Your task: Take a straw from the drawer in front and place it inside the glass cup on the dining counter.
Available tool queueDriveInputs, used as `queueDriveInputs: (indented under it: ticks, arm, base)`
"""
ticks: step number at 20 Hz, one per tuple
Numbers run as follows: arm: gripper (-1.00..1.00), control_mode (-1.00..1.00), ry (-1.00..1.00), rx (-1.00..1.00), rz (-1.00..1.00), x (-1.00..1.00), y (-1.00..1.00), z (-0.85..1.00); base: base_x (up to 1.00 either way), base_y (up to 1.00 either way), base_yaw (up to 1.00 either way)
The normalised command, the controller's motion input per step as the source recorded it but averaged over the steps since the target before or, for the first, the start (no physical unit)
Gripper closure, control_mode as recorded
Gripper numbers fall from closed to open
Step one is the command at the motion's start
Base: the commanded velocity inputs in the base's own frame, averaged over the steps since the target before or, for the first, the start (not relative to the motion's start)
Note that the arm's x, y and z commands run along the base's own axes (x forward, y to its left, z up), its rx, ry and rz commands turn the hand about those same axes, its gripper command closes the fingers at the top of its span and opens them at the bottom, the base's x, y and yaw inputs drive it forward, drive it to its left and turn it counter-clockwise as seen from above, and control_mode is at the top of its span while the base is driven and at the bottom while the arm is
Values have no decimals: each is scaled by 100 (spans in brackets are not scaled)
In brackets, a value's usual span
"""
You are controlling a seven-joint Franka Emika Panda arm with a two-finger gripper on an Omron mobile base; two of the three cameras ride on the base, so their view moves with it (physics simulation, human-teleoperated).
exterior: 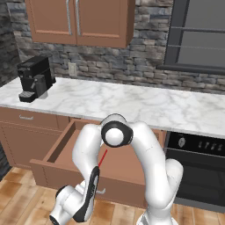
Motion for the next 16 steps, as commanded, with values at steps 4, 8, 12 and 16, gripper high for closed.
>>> queueDriveInputs:
  ticks: [4, 8, 12, 16]
  arm:
    - [-100, -100, 13, 45, 0, -4, -22, 100]
    - [-100, -100, 34, 52, 0, -10, -18, 94]
    - [-100, -100, 38, 51, 0, -33, -3, 50]
    - [-100, -100, 35, 58, 0, -43, -8, 16]
  base:
    - [0, 0, 0]
    - [0, 0, 0]
    - [0, 0, 0]
    - [0, 0, 0]
